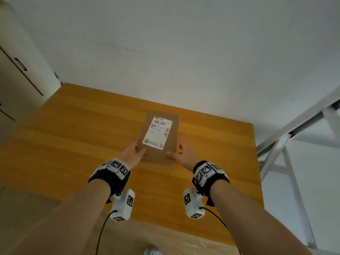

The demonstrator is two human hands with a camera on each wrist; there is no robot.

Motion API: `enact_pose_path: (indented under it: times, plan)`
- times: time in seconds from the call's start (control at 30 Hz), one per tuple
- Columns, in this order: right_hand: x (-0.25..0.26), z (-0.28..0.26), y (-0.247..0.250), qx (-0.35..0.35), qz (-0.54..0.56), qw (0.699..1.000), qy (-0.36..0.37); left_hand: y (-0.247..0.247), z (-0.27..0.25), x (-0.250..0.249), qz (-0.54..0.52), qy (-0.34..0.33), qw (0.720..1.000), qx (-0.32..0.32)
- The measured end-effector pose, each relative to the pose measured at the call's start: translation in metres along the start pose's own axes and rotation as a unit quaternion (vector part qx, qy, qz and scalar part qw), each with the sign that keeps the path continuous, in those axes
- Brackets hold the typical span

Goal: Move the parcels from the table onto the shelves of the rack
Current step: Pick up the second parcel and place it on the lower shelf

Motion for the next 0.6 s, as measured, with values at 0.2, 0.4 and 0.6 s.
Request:
enact_pose_path:
  times: [0.2, 0.4, 0.6]
  plan:
    - [-0.017, 0.016, -0.009, -0.018, 0.076, 0.997, -0.025, -0.002, 0.024, 0.011, -0.045, 0.008, 0.998, 0.032]
    - [-0.020, 0.007, -0.004, -0.048, 0.132, 0.990, -0.027, 0.004, -0.006, -0.011, -0.102, 0.030, 0.994, 0.030]
    - [0.009, -0.020, 0.030, -0.088, 0.137, 0.986, 0.026, 0.012, -0.049, -0.039, -0.138, -0.016, 0.989, 0.039]
Point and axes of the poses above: each hand's wrist, its own z-axis towards the middle knuckle, its own y-axis out of the back of the hand, x = y × z, the point moved 3 cm from there along z, towards the middle knuckle, and after that the axes turned 13 degrees about y, right-handed, at the moved point
